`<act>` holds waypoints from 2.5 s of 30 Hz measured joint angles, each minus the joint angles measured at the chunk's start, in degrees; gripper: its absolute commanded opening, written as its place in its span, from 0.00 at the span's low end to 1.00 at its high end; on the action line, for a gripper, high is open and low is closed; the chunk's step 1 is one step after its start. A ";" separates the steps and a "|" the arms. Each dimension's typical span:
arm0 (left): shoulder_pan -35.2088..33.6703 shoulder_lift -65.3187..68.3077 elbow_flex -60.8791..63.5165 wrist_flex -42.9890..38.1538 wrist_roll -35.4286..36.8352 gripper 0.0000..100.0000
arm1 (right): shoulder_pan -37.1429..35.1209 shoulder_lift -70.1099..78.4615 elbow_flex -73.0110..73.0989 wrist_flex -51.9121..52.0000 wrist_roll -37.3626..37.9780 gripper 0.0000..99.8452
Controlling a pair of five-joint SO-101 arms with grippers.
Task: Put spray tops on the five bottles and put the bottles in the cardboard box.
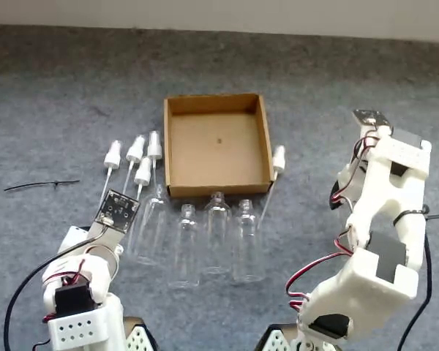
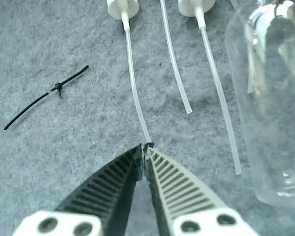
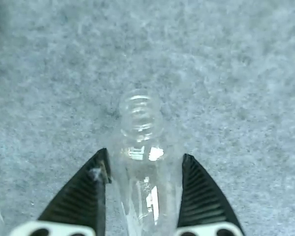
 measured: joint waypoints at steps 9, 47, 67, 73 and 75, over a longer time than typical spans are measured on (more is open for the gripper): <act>0.26 0.00 0.00 0.00 -0.09 0.04 | 1.05 0.00 0.00 0.00 2.29 0.02; 0.44 0.00 0.00 0.00 -0.09 0.04 | 1.14 0.00 7.91 -4.57 9.05 0.12; 0.53 11.52 -20.92 2.90 -0.09 0.04 | -2.55 -16.88 10.46 -2.46 -0.97 0.00; 0.44 42.73 -45.89 6.59 0.53 0.12 | -10.81 -35.60 22.42 -7.30 -8.79 0.00; 0.44 55.47 -56.00 8.88 2.99 0.15 | -13.98 -41.41 27.69 -9.58 -10.46 0.00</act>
